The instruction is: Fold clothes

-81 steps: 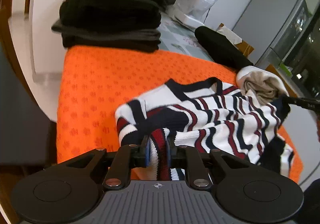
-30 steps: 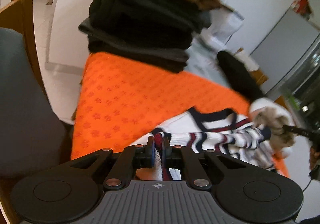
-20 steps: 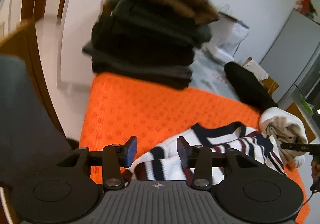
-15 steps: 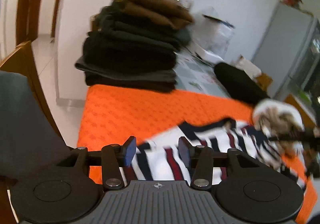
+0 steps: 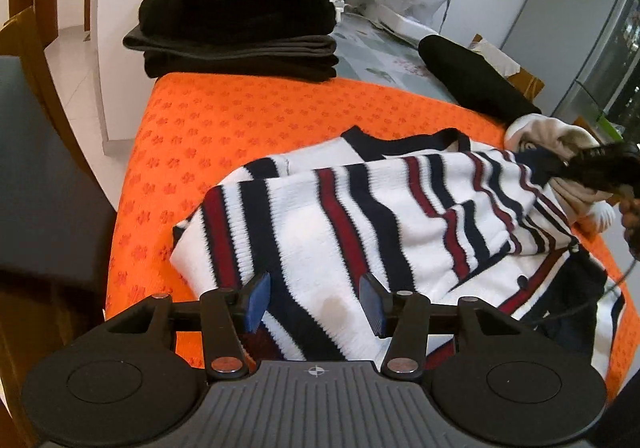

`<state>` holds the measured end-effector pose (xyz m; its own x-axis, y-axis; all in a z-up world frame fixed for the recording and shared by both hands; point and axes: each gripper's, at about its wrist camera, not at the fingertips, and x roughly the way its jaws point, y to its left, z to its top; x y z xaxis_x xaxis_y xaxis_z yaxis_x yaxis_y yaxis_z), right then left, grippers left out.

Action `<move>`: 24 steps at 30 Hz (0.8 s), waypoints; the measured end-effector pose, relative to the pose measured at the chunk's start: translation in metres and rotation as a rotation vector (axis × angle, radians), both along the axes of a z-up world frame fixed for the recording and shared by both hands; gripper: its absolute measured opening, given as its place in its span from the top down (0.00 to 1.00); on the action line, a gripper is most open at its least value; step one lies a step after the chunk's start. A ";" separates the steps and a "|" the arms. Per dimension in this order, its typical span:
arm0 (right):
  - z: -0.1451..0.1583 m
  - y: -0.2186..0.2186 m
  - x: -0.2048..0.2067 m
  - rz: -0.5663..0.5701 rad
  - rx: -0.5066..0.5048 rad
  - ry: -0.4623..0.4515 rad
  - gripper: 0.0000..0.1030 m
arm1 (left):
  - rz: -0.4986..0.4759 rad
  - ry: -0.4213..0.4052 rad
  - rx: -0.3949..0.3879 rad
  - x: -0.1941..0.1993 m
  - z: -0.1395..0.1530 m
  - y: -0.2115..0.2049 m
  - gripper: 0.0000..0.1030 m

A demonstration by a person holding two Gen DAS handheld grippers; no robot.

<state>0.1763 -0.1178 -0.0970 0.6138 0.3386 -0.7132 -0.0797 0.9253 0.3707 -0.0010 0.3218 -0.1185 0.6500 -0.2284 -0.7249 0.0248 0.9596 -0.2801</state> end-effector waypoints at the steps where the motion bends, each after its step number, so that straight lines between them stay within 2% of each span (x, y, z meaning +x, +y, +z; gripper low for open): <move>1: -0.002 -0.001 0.000 0.003 -0.026 0.004 0.94 | 0.005 -0.006 -0.008 -0.001 0.000 0.001 0.49; 5: -0.023 0.008 0.010 0.066 -0.103 0.045 0.90 | 0.013 -0.069 -0.041 -0.007 0.012 0.002 0.49; 7: -0.018 0.012 0.005 0.103 -0.154 0.010 0.82 | 0.006 -0.106 -0.036 -0.013 0.023 -0.002 0.45; 9: -0.015 0.004 -0.006 0.128 -0.172 0.005 0.65 | -0.001 -0.131 -0.041 -0.024 0.032 -0.005 0.44; 11: -0.012 -0.008 -0.020 0.149 -0.180 0.009 0.62 | -0.010 -0.145 -0.047 -0.037 0.038 -0.008 0.44; 19: 0.002 -0.055 -0.073 0.233 -0.210 0.026 0.62 | -0.086 -0.133 -0.062 -0.102 0.038 -0.046 0.39; 24: 0.010 -0.084 -0.107 0.286 -0.230 0.036 0.61 | -0.058 -0.079 -0.044 -0.141 0.021 -0.076 0.38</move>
<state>0.0694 -0.2016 -0.0871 0.4906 0.3213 -0.8100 -0.3375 0.9270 0.1634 -0.1421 0.2458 -0.0972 0.6894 -0.2982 -0.6602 0.1038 0.9426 -0.3174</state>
